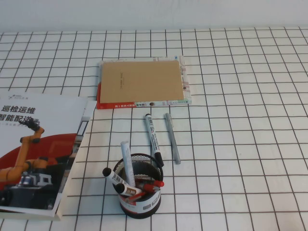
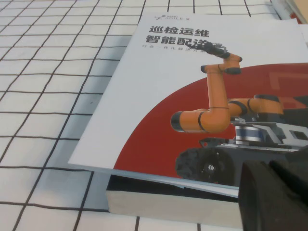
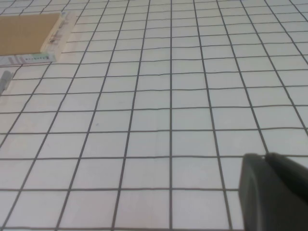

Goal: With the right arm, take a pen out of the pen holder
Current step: 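Take a marker out of the pen holder and lay it on the table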

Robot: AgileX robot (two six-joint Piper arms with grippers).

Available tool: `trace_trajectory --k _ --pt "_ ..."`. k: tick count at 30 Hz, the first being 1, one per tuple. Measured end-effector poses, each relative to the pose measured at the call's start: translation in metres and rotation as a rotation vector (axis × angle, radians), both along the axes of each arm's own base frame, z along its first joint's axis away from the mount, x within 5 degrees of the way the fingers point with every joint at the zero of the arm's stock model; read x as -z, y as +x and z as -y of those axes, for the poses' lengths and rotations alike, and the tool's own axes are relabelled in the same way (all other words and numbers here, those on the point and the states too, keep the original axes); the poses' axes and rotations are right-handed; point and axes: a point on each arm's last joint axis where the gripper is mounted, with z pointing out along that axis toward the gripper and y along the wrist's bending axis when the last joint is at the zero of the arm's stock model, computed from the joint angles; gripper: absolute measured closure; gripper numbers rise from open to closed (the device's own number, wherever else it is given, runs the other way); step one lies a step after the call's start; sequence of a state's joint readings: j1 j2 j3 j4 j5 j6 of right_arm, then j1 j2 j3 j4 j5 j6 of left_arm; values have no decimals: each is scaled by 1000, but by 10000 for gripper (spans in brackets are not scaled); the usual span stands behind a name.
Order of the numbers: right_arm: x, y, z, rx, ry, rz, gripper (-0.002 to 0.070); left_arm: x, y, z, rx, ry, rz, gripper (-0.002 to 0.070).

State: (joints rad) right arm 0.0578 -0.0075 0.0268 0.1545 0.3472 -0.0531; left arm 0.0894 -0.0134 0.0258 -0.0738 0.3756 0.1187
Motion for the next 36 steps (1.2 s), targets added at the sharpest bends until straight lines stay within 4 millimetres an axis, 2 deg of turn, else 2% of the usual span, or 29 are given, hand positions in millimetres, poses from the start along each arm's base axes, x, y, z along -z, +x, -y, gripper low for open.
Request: trace_trajectory --k 18,27,30,36 --pt "0 0 0 1 4 5 692 0 0 0 0 0 0 678" --pt "-14 3 2 25 25 160 692 0 0 0 0 0 0 678" --pt "-18 3 1 33 92 192 692 0 0 0 0 0 0 678" --pt "-24 4 1 62 364 232 692 0 0 0 0 0 0 678"
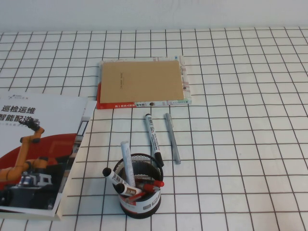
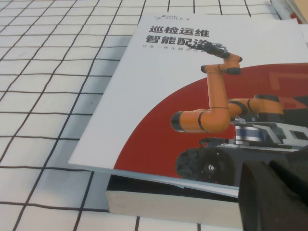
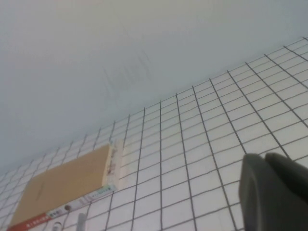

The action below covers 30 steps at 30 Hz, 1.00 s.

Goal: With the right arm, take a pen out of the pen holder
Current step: 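Take a marker out of the pen holder and lay it on the table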

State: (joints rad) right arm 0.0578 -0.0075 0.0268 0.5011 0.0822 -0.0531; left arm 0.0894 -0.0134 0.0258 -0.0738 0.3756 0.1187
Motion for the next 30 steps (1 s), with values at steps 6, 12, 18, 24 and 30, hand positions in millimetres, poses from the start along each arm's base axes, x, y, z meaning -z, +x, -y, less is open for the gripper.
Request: trace_trajectory --k 6,12,18,24,30 --pt "-3 0 1 10 112 22 692 0 0 0 0 0 0 678" --pt "-4 -1 -3 -30 161 -18 692 0 0 0 0 0 0 678" --pt "-40 1 -14 -145 139 -140 692 0 0 0 0 0 0 678" --pt "-72 29 -25 -259 51 -386 692 0 0 0 0 0 0 678" --pt "-80 69 -32 -340 -59 -564 692 0 0 0 0 0 0 678"
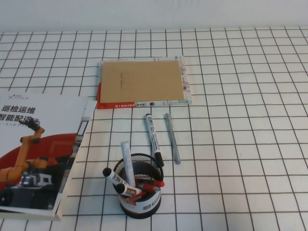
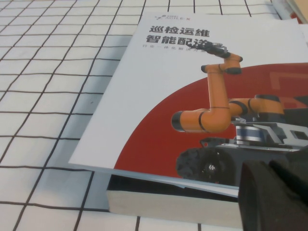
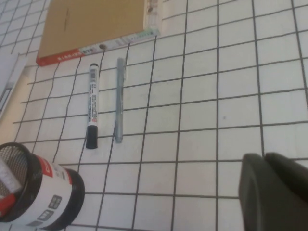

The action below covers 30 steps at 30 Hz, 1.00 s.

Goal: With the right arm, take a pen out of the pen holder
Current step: 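Take a marker out of the pen holder and lay it on the table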

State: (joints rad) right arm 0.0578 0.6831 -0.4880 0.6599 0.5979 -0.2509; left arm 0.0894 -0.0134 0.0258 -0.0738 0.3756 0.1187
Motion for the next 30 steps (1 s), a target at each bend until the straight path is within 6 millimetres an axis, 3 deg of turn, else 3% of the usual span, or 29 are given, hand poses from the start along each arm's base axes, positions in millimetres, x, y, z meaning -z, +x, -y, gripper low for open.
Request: trace_trajectory --k 9,15,18,25,30 --pt "3 53 -20 -136 -31 -102 692 0 0 0 0 0 0 678" --pt "2 78 -73 -301 -76 -54 692 0 0 0 0 0 0 678" --pt "5 77 -102 -371 -121 21 692 0 0 0 0 0 0 678" --pt "-7 59 -145 -446 -120 253 678 0 0 0 0 0 0 678" --pt "-11 49 -166 -462 -81 359 530 0 0 0 0 0 0 678"
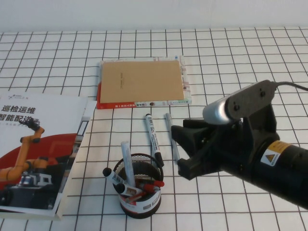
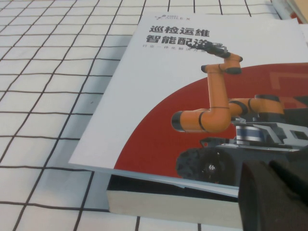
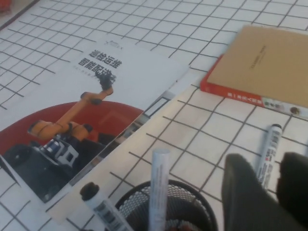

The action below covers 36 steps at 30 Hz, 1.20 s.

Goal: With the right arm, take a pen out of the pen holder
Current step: 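Take a marker out of the pen holder and lay it on the table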

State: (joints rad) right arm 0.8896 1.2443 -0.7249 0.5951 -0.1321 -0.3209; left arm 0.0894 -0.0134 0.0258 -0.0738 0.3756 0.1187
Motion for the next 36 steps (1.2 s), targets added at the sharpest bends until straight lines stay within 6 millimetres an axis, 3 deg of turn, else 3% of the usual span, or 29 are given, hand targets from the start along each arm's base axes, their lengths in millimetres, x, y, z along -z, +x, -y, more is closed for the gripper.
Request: trace_trajectory --k 5,7,14,20,31,36 --pt "14 0 -19 -12 -2 -76 302 0 0 0 0 0 0 678" --pt "20 3 -28 -14 -7 -129 262 0 0 0 0 0 0 678" --pt "21 17 -59 -60 -18 -230 253 0 0 0 0 0 0 678" --pt "22 16 -79 -92 -10 -268 253 0 0 0 0 0 0 678" --pt "32 26 -99 -91 -16 -296 253 0 0 0 0 0 0 678" --pt "35 31 -99 -79 -23 -298 253 0 0 0 0 0 0 678"
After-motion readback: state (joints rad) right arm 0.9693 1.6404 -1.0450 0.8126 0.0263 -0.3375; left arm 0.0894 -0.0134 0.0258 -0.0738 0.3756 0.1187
